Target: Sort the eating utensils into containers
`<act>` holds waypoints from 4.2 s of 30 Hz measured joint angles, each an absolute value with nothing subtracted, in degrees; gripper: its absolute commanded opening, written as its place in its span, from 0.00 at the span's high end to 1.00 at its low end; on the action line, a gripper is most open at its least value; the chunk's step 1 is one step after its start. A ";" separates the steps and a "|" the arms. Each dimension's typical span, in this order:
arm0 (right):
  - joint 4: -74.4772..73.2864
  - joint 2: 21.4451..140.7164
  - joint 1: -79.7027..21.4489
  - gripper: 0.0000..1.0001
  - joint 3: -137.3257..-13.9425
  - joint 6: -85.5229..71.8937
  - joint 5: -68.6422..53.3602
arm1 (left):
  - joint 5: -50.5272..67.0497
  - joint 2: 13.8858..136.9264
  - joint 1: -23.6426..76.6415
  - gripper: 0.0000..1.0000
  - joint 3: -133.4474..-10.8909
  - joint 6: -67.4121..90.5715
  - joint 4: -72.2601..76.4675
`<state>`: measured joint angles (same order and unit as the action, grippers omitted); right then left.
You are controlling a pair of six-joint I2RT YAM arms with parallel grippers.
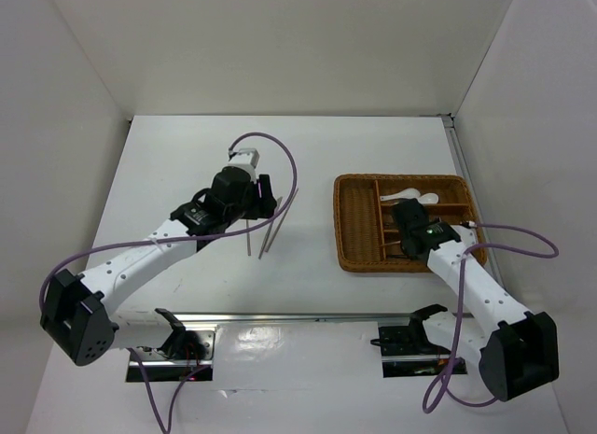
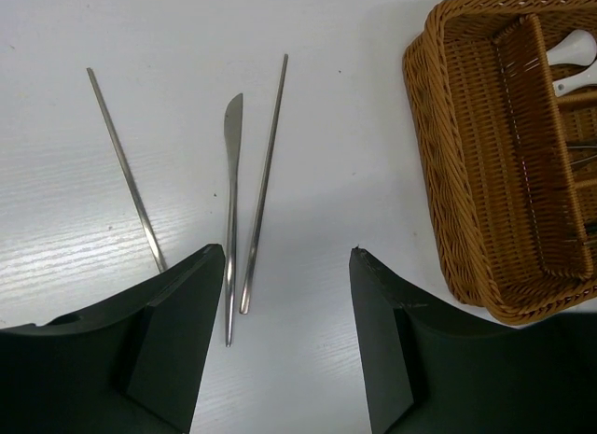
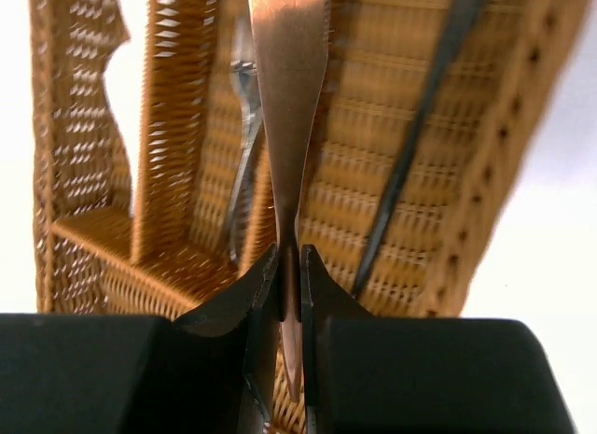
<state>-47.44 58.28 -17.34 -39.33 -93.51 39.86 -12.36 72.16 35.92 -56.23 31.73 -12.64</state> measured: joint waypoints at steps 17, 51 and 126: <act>-49.87 59.33 -17.37 0.88 -36.53 -102.28 40.71 | -11.49 74.32 35.92 0.30 -54.85 31.90 -11.62; -53.87 63.96 -17.34 0.31 -38.74 -100.97 44.23 | -10.11 78.78 35.92 0.30 -54.61 31.90 -10.55; -2.72 57.60 -21.37 0.14 -39.66 -30.44 -6.96 | -15.90 98.54 34.46 0.82 -61.36 32.23 -14.26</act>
